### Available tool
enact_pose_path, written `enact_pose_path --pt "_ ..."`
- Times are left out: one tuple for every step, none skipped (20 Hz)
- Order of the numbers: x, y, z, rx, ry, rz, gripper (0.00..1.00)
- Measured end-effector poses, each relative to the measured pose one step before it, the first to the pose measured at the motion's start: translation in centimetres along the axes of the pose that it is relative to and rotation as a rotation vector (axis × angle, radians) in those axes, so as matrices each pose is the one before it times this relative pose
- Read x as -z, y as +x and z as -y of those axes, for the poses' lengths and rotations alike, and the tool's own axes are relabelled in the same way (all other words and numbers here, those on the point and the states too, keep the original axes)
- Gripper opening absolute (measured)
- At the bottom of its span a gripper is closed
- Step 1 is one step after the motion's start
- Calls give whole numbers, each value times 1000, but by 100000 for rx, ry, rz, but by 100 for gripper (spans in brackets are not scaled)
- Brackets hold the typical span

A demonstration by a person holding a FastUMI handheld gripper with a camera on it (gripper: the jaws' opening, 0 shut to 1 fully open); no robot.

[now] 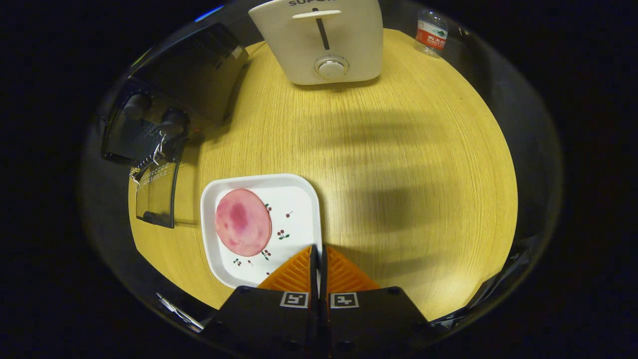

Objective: Open the toaster oven, put the food inside, and close the toaster oven door.

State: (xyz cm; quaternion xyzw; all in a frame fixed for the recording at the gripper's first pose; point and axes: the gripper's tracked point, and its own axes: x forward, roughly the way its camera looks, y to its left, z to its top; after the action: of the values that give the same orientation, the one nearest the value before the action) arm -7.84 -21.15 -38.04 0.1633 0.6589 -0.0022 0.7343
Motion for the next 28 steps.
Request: enact_pose_path --pt "-125 -46 -29 -1342 507 602 2" --pt "301 53 42 -1126 586 -413 2" --pt "149 99 -86 -1545 1451 294 2" --pt "73 -63 -13 -1644 2161 278 2" --pt "87 -13 -33 -1679 3214 405 2" --pt "143 -20 -98 -1677 3998 810 2" --pt "256 -109 -187 -1898 3745 346 2" --pt "212 -5 -49 -1593 3132 1089 2" --pt "176 -31 -31 -1110 2087 933 2" --pt "185 -179 -196 -2018 2054 1492 2" --pt "-84 -245 -174 -1558 1755 1445 2" --pt "40 -164 -54 -1643 1729 1375 2" --pt "-63 -158 -176 -1682 2553 1248 2" --pt "123 -222 -254 -2092 3138 964 2" --pt "101 -52 -194 -1412 3306 1018 2" --pt "123 61 -231 -1438 2721 1233 2" --pt "-242 -322 -376 -1746 1879 1584 2" --pt "-6 -373 -111 -1327 1127 1584 2" --pt "-164 -308 -156 -1463 1102 1537 2" --pt "-108 -142 -112 -2081 1424 1478 2" --pt "-202 -212 -172 -2144 1963 1575 2" --pt "-172 -117 -332 -2222 2163 1496 2" --pt "-180 -235 -188 -2067 2085 1051 2" --pt "17 -45 51 -1761 1663 582 2" --pt "184 117 75 -1444 1043 476 2" --pt "184 214 -2 -1220 468 561 2" --pt "30 88 -126 -1453 131 555 2" --pt "105 126 80 -1530 220 591 2"
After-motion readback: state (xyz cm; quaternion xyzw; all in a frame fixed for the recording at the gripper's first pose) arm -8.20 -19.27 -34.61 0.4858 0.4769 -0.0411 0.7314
